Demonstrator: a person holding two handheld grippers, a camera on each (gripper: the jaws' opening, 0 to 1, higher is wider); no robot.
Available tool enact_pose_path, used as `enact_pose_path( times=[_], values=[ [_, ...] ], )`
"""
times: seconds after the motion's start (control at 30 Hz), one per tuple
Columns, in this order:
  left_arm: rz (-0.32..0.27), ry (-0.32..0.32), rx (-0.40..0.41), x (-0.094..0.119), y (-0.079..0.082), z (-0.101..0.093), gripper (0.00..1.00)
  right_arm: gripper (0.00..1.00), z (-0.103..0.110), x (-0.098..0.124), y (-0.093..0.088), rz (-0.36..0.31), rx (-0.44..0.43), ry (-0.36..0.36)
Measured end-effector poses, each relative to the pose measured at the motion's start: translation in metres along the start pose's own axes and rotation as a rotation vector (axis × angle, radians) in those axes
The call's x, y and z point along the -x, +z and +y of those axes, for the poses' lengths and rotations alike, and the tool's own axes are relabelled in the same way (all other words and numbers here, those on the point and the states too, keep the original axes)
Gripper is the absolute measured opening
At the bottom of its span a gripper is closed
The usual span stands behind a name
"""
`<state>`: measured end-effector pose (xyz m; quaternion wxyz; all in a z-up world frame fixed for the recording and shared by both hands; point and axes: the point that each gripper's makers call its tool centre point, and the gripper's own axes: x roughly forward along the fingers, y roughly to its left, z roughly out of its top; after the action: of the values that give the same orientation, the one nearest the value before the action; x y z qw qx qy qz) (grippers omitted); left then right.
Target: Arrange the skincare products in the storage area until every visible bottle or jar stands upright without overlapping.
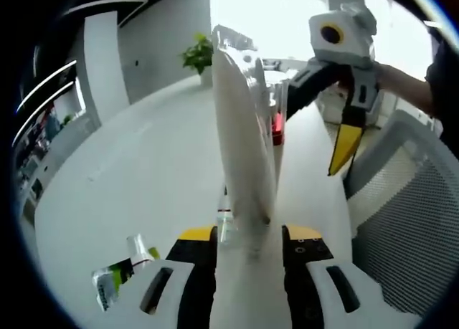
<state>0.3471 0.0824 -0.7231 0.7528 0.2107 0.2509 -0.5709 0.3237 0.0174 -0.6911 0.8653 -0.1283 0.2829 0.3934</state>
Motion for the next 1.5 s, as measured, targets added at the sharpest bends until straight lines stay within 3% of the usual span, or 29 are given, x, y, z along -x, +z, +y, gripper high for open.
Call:
enact_pose_path(
  times=[0.27,0.77,0.97,1.5],
  values=[
    [0.005,0.040,0.038,0.016,-0.003,0.002,0.41,0.63,0.005,0.001,0.005,0.005,0.016,0.002],
    [-0.016,0.109,0.121,0.047,-0.007,0.004,0.56,0.87,0.006,0.002,0.014,0.003,0.016,-0.037],
    [-0.027,0.133,0.150,0.058,-0.008,0.005,0.64,0.99,0.005,0.003,0.019,-0.029,-0.036,-0.058],
    [-0.009,0.213,0.202,0.089,-0.022,0.008,0.82,0.99,0.021,0.009,0.021,-0.025,-0.063,-0.031]
  ],
)
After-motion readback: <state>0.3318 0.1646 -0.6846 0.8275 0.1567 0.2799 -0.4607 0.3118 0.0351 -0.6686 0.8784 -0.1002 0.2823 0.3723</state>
